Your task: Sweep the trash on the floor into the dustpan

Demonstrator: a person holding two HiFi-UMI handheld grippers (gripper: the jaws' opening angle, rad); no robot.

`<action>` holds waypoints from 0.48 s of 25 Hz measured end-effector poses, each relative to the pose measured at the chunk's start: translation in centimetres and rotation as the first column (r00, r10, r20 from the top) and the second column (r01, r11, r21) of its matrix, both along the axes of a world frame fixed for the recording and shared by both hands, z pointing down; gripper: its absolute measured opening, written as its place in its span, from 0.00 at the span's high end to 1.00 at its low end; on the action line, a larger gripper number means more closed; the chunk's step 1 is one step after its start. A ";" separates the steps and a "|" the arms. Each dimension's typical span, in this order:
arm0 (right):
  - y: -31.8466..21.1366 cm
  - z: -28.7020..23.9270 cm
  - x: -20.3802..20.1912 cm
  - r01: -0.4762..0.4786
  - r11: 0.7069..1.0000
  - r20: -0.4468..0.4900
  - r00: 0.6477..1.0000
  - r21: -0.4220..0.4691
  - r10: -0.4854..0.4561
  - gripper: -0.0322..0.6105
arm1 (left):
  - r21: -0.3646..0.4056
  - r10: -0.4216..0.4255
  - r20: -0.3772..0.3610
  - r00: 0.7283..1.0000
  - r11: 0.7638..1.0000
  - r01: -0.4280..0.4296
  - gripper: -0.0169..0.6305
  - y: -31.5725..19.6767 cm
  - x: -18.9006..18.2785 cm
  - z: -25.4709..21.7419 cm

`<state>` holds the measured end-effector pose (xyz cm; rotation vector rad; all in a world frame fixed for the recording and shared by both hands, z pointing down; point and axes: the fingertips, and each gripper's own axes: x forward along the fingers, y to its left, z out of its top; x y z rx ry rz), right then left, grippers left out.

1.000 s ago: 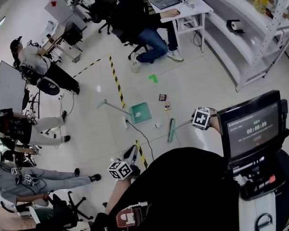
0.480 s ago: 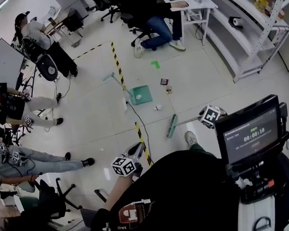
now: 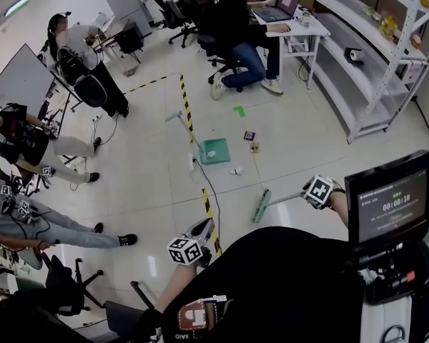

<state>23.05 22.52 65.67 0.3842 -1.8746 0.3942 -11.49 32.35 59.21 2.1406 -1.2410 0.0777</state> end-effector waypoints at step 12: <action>1.3 0.5 8.4 -0.132 0.991 0.046 0.990 -0.002 0.132 0.81 | 0.011 -0.045 -0.022 0.999 0.999 0.045 0.97 0.7 7.3 -0.2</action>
